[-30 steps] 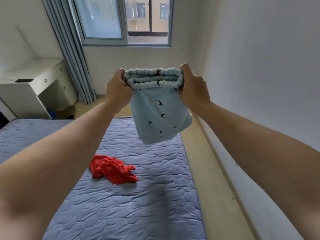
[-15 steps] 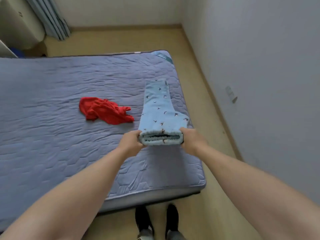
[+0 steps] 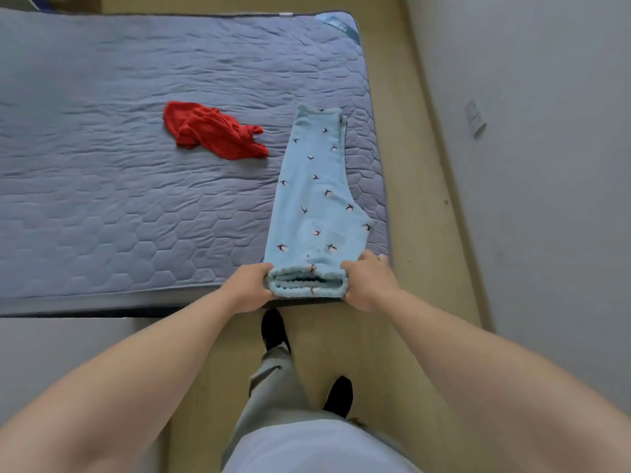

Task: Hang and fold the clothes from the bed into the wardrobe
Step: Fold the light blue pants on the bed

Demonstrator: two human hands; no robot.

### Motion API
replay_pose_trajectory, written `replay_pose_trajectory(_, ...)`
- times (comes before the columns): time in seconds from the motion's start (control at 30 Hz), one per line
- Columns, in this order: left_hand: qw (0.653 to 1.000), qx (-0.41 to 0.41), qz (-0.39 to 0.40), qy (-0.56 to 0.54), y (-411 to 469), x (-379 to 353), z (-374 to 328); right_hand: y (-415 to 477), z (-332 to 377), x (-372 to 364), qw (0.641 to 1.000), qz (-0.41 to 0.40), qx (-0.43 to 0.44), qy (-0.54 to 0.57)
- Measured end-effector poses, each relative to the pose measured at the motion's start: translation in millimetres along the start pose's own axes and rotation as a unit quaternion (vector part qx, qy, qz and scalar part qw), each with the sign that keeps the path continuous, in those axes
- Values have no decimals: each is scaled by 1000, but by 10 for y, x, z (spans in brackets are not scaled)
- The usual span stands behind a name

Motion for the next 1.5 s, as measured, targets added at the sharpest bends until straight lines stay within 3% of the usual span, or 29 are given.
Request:
replay_pose_trajectory(0.1,1000,18,14,-3,-361,-288,47,-385,54,-190,997,26,67,-22)
replay_pose_trajectory(0.3,989,60,129,-44,-833,-626,161,-858,68,-452,984,124,124,41)
replay_pose_trajectory(0.57,991,40,42,-120,-575,-182,-80,-525,-81,-114,983,46,105,146)
replay_pose_trajectory(0.73,991,36,-10,-125,55,151,-187,174,-273,209,982,25,65,178)
replay_pose_trajectory(1.17,981,63,-42,-178,2205,928,-469,2143,-908,985,964,-15,-11,265)
replay_pose_trajectory(1.4,931,92,-124,-331,3827,1012,-485,3866,-1577,1080,941,-61,-19,332)
replay_pose_trajectory(1.5,921,115,-174,-328,4624,889,-404,4734,-1877,886,938,-55,-25,340)
Point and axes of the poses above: each hand's wrist, its own y-axis towards the middle knuckle, its own x-axis out of the back of the hand, z = x × y, the point moved 3 cm from there along y, towards the middle knuckle, and after that the axes turned 5 degrees about x, right-handed, at the moved point
